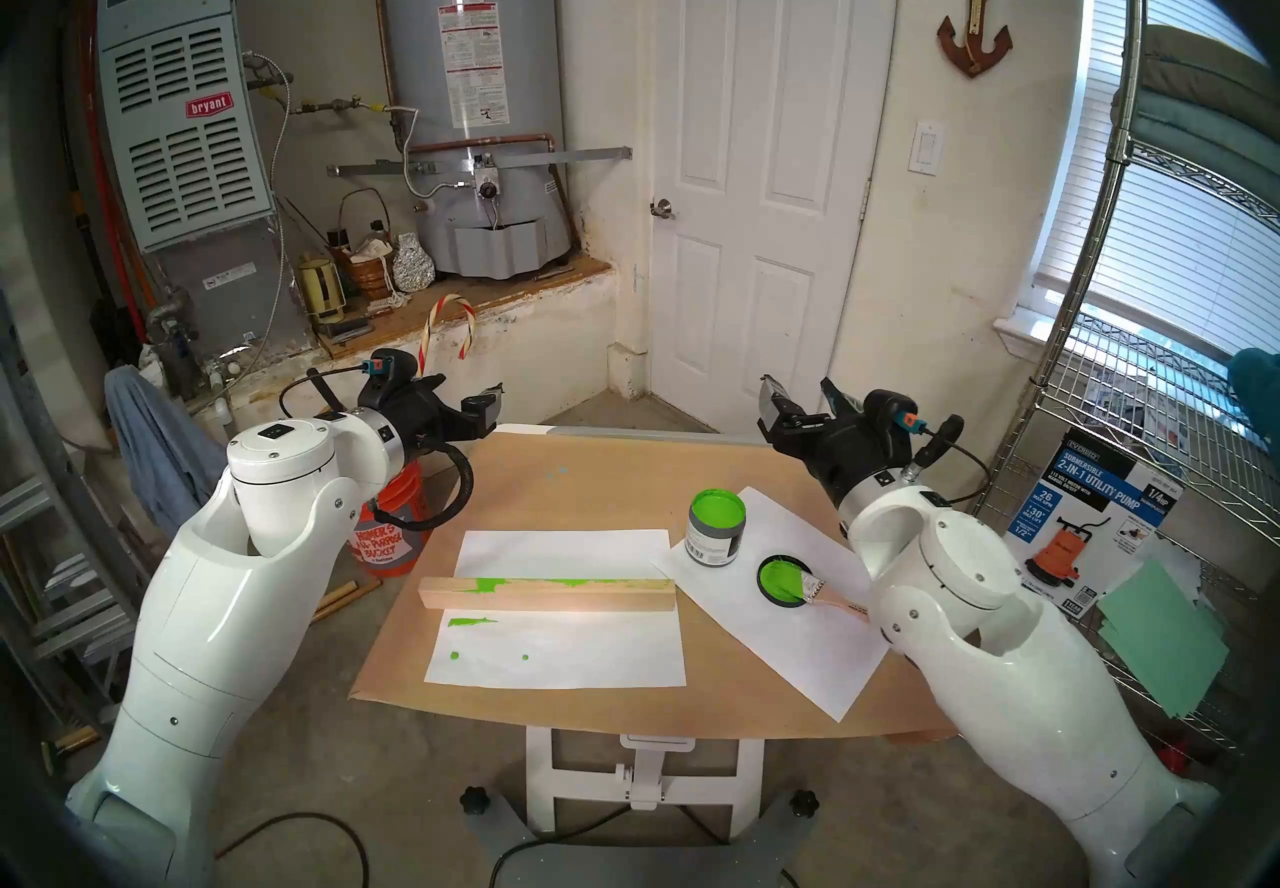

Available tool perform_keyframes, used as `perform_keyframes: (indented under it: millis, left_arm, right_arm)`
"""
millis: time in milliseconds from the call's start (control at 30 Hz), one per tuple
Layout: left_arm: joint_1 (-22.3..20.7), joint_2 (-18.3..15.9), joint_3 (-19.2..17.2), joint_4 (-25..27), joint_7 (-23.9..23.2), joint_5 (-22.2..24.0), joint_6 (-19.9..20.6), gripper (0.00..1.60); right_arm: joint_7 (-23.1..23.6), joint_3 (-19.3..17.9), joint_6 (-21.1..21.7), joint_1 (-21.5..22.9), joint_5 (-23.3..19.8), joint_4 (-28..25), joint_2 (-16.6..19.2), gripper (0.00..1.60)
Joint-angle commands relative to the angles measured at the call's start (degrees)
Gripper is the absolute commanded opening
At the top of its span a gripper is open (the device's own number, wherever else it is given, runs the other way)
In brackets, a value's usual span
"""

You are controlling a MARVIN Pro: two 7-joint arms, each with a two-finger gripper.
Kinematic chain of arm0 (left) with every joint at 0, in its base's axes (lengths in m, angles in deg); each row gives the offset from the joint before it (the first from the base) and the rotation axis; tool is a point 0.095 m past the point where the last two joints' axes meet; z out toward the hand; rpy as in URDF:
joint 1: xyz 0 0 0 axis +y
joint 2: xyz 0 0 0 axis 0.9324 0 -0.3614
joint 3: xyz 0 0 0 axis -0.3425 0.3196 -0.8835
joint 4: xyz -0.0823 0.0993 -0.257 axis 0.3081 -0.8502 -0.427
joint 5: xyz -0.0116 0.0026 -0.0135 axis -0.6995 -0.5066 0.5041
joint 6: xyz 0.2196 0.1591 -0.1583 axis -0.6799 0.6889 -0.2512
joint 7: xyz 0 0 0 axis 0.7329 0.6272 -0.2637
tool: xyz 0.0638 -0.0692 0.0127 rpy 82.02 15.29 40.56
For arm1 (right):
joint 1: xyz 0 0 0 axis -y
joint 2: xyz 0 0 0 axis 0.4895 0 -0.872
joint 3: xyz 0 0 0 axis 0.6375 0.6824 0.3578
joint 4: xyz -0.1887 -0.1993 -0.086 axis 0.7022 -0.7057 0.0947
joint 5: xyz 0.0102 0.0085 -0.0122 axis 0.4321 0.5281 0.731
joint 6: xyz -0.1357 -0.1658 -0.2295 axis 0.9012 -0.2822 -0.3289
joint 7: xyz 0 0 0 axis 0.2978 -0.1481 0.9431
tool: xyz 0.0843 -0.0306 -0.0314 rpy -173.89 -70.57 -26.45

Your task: Pick up brush, dip the brush into paint, and paint the wood

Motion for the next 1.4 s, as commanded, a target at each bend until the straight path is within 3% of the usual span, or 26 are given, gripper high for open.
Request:
perform_keyframes:
  millis: [0,333,833,1167,1267,1333,1367]
  left_arm:
    - [-0.48,-0.07,-0.31,0.61,-0.01,0.03,-0.15,1.6]
    - [-0.52,-0.09,-0.24,0.49,-0.02,0.03,-0.19,1.6]
    - [-0.56,-0.09,-0.17,0.39,-0.02,0.02,-0.2,1.6]
    - [-0.57,-0.11,-0.18,0.43,-0.02,0.03,-0.21,1.6]
    - [-0.57,-0.11,-0.19,0.45,-0.02,0.03,-0.21,1.6]
    - [-0.56,-0.11,-0.22,0.49,-0.02,0.04,-0.21,1.6]
    - [-0.55,-0.11,-0.22,0.51,-0.01,0.05,-0.2,1.6]
  right_arm:
    - [-0.88,-5.75,1.87,-6.72,-8.36,-2.61,6.33,1.6]
    - [-3.6,-12.01,3.4,-14.59,-16.23,-4.12,10.78,1.6]
    - [-7.04,-19.94,6.17,-26.21,-25.25,-7.8,11.14,1.6]
    - [-5.93,-26.72,5.36,-33.46,-37.28,-9.52,4.11,1.6]
    - [-5.1,-27.72,6.16,-34.89,-39.85,-10.54,3.17,1.6]
    - [-3.53,-30.31,7.41,-37.87,-43.37,-12.02,2.26,1.6]
    - [-3.75,-30.47,8.29,-37.11,-44.11,-11.83,1.73,1.6]
